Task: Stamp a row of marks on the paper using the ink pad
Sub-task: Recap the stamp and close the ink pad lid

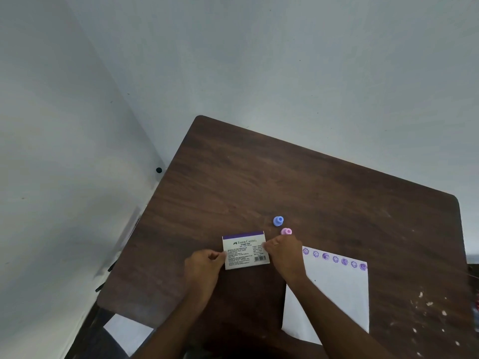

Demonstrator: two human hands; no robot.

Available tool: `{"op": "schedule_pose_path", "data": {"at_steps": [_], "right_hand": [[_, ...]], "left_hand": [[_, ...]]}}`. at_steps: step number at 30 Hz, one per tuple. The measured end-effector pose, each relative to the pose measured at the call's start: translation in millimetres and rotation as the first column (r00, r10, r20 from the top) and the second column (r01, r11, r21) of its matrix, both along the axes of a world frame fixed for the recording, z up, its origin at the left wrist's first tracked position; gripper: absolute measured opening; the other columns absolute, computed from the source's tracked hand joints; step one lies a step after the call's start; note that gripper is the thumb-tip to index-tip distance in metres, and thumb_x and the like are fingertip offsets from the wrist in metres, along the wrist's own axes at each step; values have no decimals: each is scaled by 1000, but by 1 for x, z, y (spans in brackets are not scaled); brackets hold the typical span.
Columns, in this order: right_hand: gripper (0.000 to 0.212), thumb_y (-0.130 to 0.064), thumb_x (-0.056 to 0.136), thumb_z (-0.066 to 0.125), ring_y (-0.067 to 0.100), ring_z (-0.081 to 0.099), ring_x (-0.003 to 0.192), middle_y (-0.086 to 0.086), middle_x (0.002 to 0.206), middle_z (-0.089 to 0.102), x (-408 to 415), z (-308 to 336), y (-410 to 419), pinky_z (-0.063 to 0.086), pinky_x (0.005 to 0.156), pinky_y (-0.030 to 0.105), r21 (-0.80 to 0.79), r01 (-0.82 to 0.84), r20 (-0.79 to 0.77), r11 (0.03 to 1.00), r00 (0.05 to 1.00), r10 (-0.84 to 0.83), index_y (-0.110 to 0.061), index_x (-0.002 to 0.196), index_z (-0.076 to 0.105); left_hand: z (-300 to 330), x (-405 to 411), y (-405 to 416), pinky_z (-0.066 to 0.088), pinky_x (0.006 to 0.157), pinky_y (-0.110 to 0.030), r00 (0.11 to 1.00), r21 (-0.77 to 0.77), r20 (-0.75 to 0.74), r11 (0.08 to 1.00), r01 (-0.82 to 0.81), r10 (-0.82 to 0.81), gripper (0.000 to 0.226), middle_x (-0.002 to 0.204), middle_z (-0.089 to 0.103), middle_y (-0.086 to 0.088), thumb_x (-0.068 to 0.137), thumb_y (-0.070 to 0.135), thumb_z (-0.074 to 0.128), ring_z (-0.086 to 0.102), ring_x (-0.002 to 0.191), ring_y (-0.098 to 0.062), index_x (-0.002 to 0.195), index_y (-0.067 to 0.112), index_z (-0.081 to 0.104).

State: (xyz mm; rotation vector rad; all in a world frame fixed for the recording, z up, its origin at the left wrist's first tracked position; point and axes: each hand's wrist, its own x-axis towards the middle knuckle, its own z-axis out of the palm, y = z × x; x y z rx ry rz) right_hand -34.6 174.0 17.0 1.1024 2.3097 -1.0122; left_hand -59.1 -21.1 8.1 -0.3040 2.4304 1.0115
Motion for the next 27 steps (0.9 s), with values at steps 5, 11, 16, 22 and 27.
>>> {"op": "schedule_pose_path", "data": {"at_steps": [5, 11, 16, 22, 27], "right_hand": [[22, -25, 87, 67, 14, 64, 74, 7, 93, 72, -5, -10, -1, 51, 67, 24, 1, 58, 43, 998, 997, -58, -12, 73, 56], [21, -22, 83, 68, 17, 63, 68, 1, 75, 64, -5, -13, 0, 42, 52, 20, 1, 9, -13, 1000, 1000, -9, -13, 68, 56], [38, -17, 81, 74, 8, 55, 59, 2, 83, 66, -16, -20, 0, 44, 51, 17, 38, 80, 38, 996, 996, -81, -21, 63, 41], [16, -22, 83, 73, 10, 59, 65, 6, 96, 73, -19, -17, 0, 43, 52, 15, 48, 0, 80, 999, 997, -4, -13, 78, 60], [15, -23, 88, 66, 10, 55, 67, 7, 98, 70, -14, -16, -1, 43, 58, 18, 103, -107, 83, 989, 992, 98, -13, 80, 57]], "left_hand": [[-3, -8, 1, 50, 58, -24, 999, -61, 31, 998, 14, -13, 23, 58, 68, 13, 77, 43, 73, 63, 56, -1, 65, 24, 73], [-2, -13, 4, 41, 49, -19, 998, -89, 48, 995, 53, -48, 24, 52, 65, 13, 77, 39, 74, 61, 50, 0, 60, 22, 70], [-3, -21, 6, 40, 47, -16, 991, -99, 94, 990, 104, -94, 19, 63, 70, 10, 79, 32, 74, 62, 54, 1, 64, 20, 72], [0, -29, 7, 41, 47, -18, 983, -127, 125, 980, 153, -138, 19, 63, 70, 7, 77, 30, 76, 63, 54, -3, 63, 18, 71], [3, -32, 10, 42, 47, -19, 967, -189, 132, 953, 239, -216, 23, 62, 69, 6, 75, 32, 75, 63, 55, -6, 60, 18, 67]]}}
